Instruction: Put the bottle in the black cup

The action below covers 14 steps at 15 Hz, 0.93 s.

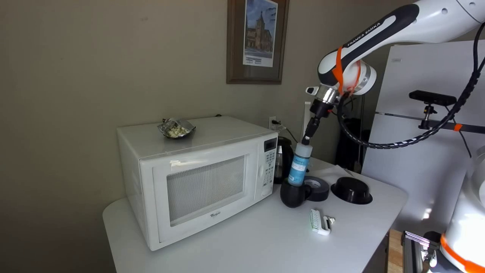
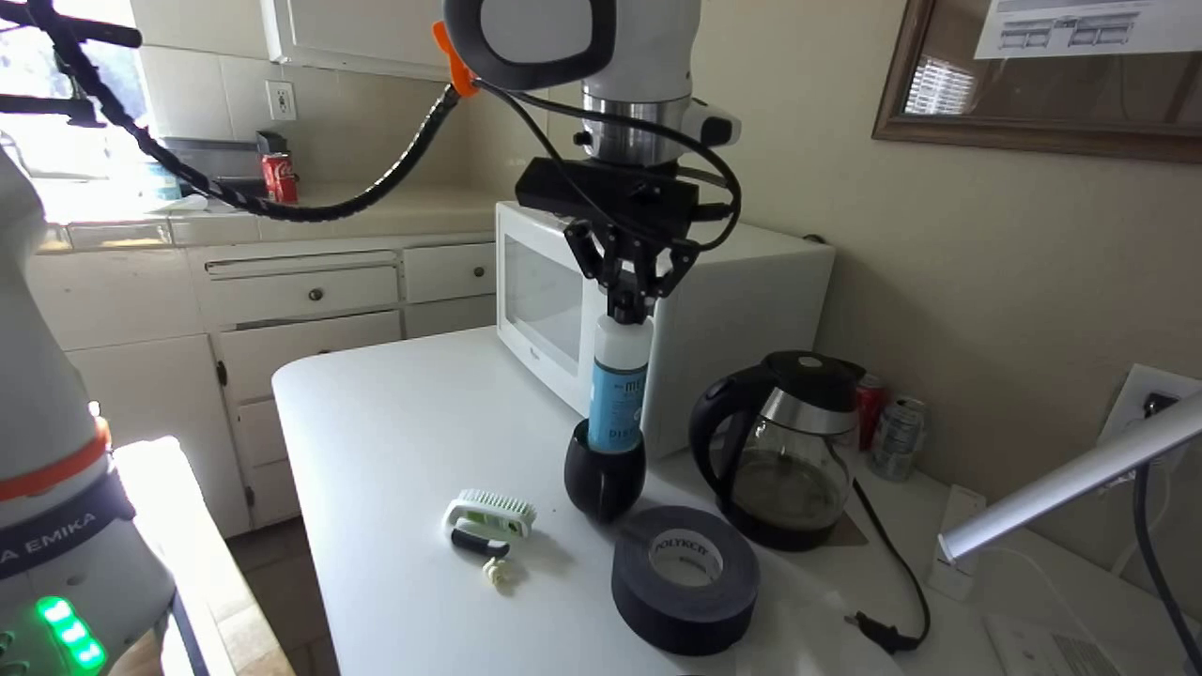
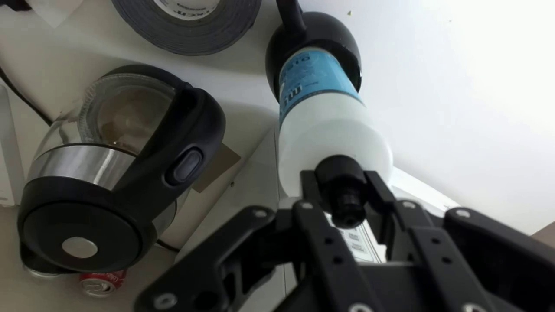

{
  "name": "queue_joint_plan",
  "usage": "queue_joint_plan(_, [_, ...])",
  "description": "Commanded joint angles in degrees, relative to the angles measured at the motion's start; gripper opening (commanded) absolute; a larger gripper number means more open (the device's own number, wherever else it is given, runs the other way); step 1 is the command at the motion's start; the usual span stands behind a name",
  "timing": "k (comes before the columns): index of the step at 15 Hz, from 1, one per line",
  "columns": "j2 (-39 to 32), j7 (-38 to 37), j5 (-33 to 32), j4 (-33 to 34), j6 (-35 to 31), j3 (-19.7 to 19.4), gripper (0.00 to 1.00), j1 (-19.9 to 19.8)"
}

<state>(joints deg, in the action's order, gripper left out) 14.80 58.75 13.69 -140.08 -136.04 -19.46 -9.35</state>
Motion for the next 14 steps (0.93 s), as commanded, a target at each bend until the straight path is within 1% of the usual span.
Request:
queue_joint_plan(1, [-1.6, -0.3, 0.7, -1.7, -4.0, 0.5, 0.07, 0.6])
queue_joint_plan(7, [-4.0, -0.3, 0.5, -5.3, -10.3, 1.5, 0.07, 1.0])
queue_joint_plan(10, [-4.9, -0.5, 0.5, -6.1, -12.3, 1.9, 0.07, 1.0])
queue_joint_plan(11, [-5.2, -0.7, 0.4, -6.2, -12.6, 2.0, 0.55, 1.0])
queue_joint_plan(12, [-5.3, -0.9, 0.4, -6.3, -12.8, 2.0, 0.56, 1.0])
queue_joint_plan(13, [-5.3, -0.9, 0.6, -6.3, -12.7, 2.0, 0.61, 1.0])
queue_joint_plan(14, [-5.2, -0.8, 0.7, -6.2, -12.3, 2.0, 0.69, 1.0])
